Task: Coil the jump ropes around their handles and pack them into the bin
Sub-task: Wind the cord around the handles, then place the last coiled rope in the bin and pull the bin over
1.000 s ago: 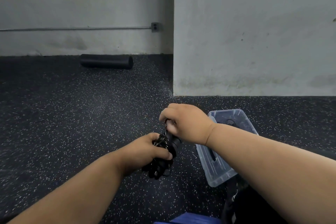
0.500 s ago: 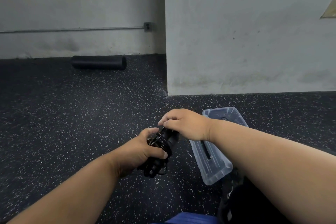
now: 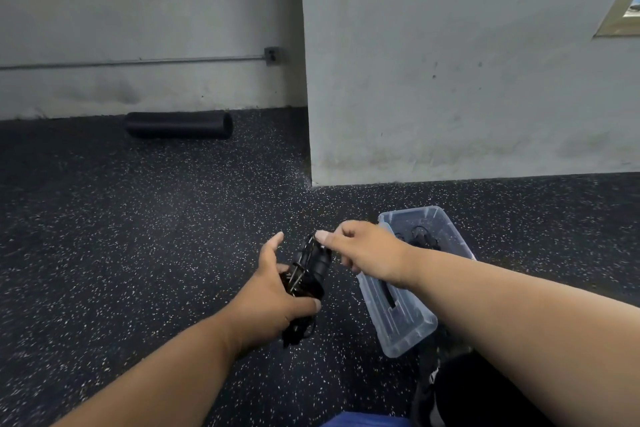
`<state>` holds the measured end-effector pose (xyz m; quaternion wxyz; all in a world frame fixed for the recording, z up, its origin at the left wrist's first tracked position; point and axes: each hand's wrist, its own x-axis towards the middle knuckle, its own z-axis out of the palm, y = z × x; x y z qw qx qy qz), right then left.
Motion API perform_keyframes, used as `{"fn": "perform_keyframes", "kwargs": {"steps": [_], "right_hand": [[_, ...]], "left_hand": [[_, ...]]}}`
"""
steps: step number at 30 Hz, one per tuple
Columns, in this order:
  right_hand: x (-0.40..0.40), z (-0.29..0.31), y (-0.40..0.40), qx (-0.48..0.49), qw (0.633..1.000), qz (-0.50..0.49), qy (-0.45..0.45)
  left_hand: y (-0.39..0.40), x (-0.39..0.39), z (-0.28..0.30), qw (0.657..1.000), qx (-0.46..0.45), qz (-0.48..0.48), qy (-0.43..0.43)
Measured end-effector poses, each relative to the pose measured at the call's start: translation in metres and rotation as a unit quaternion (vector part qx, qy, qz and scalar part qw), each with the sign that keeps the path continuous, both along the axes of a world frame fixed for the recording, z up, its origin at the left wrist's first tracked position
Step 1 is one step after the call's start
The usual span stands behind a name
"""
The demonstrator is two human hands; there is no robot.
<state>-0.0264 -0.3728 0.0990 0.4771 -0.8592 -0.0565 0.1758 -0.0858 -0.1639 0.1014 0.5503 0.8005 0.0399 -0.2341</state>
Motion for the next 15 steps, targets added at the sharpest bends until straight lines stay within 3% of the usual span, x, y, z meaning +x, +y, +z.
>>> {"fn": "perform_keyframes", "kwargs": {"steps": [4, 8, 11, 15], "right_hand": [[-0.010, -0.008, -0.012, 0.075, 0.996, 0.009, 0.053], [-0.017, -0.022, -0.027, 0.008, 0.997, 0.038, 0.065], [-0.020, -0.026, -0.040, 0.012, 0.995, 0.045, 0.090], [-0.013, -0.030, -0.055, 0.001, 0.998, 0.020, 0.056]], "left_hand": [[-0.012, -0.005, -0.015, 0.998, 0.035, -0.053, -0.021], [-0.024, -0.004, -0.024, 0.997, 0.029, -0.066, -0.032], [-0.035, 0.001, -0.030, 0.996, 0.019, -0.075, -0.048], [-0.051, 0.010, -0.038, 0.994, 0.018, -0.080, -0.073]]}}
